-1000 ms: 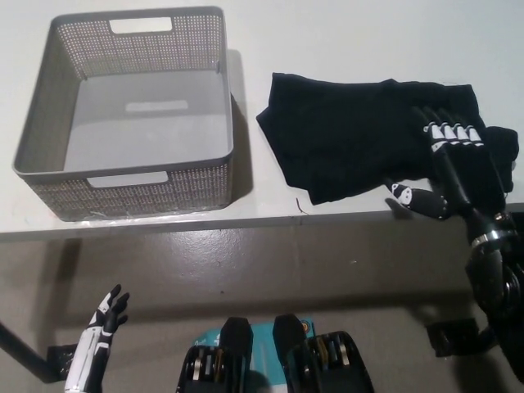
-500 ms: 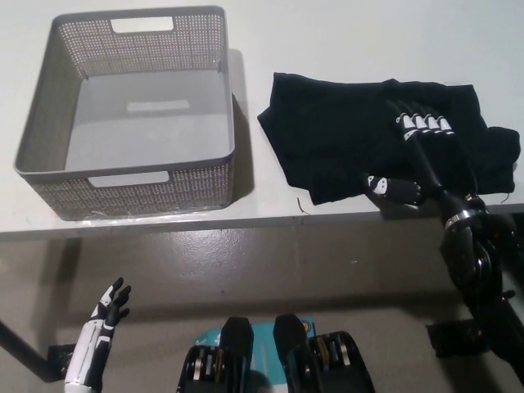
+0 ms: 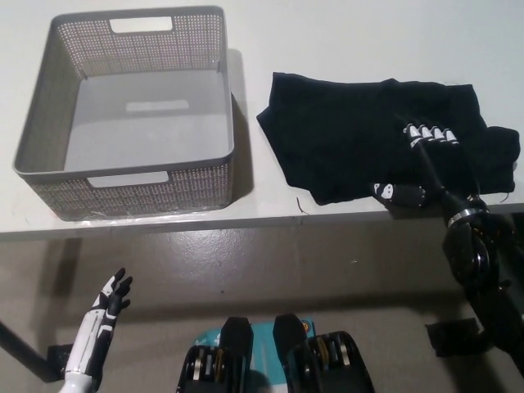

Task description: Use the right hand to pick up a t shirt on the right hand side and place it into a contianer on the left side

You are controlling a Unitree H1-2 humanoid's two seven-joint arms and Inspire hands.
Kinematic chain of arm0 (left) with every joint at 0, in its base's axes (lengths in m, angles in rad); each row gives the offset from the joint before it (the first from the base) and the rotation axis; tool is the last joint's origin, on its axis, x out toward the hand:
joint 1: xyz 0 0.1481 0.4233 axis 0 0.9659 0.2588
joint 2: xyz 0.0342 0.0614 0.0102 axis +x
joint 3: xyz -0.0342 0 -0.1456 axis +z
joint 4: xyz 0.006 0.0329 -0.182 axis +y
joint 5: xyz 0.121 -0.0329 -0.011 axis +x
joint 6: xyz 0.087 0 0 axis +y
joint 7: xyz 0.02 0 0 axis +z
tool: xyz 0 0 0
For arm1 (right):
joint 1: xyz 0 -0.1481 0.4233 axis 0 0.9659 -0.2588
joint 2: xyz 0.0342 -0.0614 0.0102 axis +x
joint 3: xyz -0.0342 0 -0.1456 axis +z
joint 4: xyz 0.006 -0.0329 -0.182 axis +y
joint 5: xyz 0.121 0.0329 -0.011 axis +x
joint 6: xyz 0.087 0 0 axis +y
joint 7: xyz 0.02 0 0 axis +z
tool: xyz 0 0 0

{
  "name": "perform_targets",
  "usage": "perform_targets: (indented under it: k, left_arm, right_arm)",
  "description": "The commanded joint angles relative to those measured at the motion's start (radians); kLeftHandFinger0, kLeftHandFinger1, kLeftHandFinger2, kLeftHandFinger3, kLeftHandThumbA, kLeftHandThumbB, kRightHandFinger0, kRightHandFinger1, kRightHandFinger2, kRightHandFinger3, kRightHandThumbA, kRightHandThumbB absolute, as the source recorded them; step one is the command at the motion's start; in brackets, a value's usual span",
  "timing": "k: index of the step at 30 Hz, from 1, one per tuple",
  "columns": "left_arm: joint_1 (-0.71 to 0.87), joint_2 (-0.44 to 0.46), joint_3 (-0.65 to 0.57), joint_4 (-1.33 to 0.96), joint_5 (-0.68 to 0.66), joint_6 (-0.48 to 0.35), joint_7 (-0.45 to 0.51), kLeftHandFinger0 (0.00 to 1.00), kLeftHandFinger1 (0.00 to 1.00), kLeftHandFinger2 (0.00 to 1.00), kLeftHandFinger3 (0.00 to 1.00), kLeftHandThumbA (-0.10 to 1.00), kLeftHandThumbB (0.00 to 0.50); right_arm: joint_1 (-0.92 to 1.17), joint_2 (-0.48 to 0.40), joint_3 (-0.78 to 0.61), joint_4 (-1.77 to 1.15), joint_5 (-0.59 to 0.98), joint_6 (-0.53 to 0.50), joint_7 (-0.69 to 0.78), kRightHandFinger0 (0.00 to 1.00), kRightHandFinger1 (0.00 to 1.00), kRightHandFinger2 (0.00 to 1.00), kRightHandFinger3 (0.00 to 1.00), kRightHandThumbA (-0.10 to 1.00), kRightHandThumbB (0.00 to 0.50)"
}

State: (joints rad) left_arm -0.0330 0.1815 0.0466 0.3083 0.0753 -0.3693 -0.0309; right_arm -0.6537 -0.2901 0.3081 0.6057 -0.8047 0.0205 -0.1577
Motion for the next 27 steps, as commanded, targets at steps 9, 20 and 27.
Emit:
perform_targets:
  k: [9, 20, 27]
  left_arm:
    - [-0.03, 0.024, -0.003, 0.016, 0.003, -0.044, 0.003, 0.99, 1.0, 1.0, 1.0, 1.0, 0.267]
    - [-0.025, 0.03, -0.004, 0.005, 0.003, -0.039, -0.003, 1.0, 1.0, 1.0, 1.0, 1.0, 0.26]
    - [-0.019, 0.03, -0.004, -0.001, 0.005, -0.042, -0.003, 0.99, 1.0, 1.0, 1.0, 1.0, 0.233]
  right_arm:
    - [-0.044, 0.006, -0.108, 0.072, 0.149, -0.126, -0.13, 0.29, 0.4, 0.46, 0.35, 0.3, 0.301]
    - [-0.024, 0.024, -0.195, 0.044, 0.278, -0.221, -0.101, 0.0, 0.0, 0.01, 0.09, -0.01, 0.0]
    - [-0.019, 0.04, -0.228, 0.069, 0.304, -0.223, -0.129, 0.0, 0.05, 0.34, 0.02, 0.0, 0.0]
